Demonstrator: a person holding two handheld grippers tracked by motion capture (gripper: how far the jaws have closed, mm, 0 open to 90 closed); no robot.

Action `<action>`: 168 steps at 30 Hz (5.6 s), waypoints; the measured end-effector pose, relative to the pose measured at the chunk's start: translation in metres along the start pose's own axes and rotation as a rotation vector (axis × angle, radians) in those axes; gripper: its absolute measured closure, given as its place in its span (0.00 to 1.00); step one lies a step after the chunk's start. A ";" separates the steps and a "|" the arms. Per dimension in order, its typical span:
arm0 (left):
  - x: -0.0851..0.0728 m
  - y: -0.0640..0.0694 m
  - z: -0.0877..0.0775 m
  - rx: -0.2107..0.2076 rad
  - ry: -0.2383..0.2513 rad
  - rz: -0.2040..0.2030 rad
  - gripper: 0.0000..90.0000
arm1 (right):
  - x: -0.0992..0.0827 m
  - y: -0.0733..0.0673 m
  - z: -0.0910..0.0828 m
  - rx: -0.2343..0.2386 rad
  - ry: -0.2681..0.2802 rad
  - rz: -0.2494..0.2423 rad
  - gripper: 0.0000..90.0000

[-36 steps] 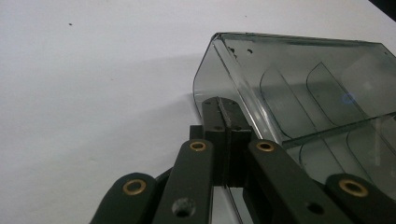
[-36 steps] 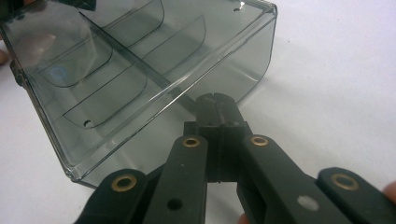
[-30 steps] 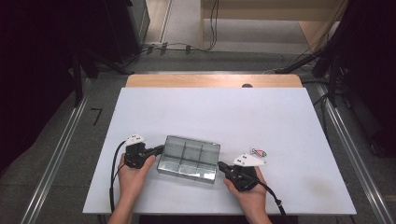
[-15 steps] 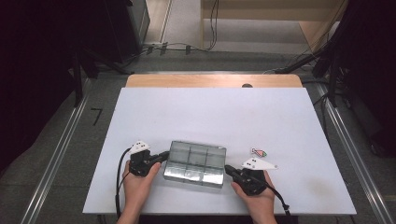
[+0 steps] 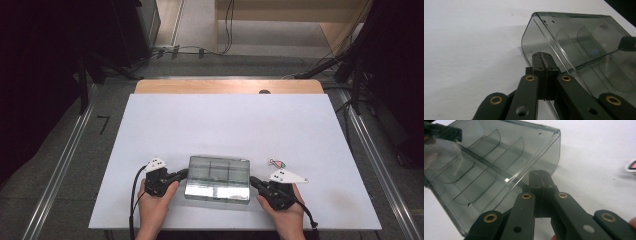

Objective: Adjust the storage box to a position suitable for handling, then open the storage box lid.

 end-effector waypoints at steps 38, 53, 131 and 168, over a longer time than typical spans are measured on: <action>-0.005 0.032 0.027 0.015 -0.009 0.038 1.00 | -0.005 0.045 -0.002 -0.040 -0.022 -0.025 0.98; 0.023 0.024 -0.013 0.009 0.100 0.163 0.72 | 0.021 0.063 -0.032 -0.084 0.125 -0.063 0.64; 0.012 0.049 -0.002 -0.202 -0.012 0.307 0.00 | -0.034 -0.068 -0.025 0.280 -0.070 -0.342 0.98; 0.013 0.050 -0.003 -0.216 -0.004 0.306 0.00 | -0.025 -0.062 -0.031 0.241 -0.015 -0.339 0.98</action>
Point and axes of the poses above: each handheld gripper's, and its own axes: z roughly forward along the jaws, x roughly out of its top, y roughly to its right, the point moved 9 cm from there along z, roughly forward along the jaws, and after that the axes turned 11 degrees about -x, right-handed, at the moved point
